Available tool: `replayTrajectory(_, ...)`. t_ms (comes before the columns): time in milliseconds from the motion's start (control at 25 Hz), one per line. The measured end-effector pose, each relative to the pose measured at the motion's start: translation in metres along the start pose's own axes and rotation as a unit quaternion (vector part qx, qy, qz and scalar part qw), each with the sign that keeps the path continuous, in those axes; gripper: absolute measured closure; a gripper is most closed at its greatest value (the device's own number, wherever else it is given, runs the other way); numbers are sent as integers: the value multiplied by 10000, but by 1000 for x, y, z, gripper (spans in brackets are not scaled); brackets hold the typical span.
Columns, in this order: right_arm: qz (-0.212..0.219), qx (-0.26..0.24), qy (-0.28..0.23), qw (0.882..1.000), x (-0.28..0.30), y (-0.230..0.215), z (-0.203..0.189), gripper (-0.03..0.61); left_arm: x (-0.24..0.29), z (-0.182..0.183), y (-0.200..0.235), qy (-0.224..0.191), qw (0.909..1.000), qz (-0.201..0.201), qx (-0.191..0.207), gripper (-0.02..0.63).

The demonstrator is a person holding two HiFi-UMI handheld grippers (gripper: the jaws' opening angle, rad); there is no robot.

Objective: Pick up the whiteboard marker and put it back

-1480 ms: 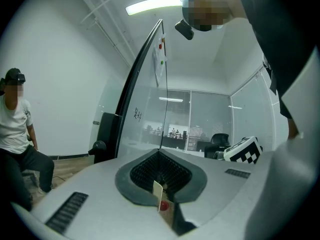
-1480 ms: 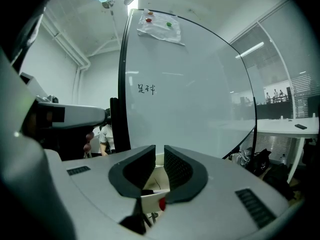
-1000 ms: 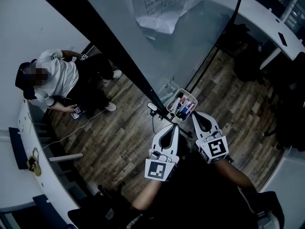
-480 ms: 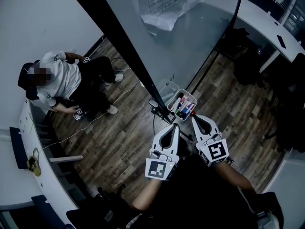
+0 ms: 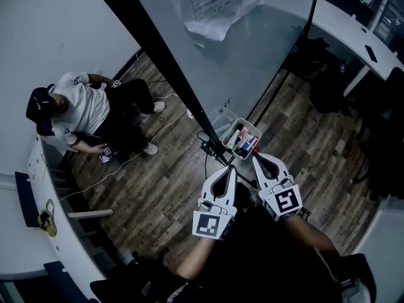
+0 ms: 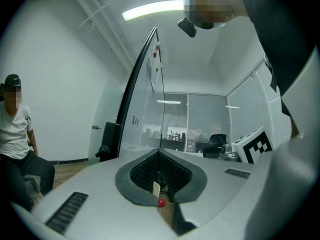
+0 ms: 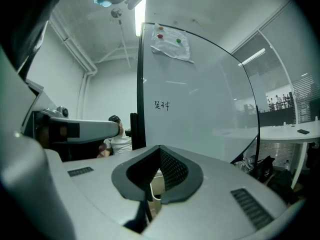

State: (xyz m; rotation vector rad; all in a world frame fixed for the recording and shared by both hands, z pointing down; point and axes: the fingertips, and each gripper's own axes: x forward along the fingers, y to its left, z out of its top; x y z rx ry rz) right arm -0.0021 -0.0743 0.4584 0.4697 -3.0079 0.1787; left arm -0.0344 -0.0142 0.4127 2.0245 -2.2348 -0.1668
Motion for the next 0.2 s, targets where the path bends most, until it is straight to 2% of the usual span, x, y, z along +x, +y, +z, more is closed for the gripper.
replayTrajectory(200, -33, -8, 31, 10000, -1, 0, -1, 565, 1, 2, -1, -20, 10000, -45, -1, 612)
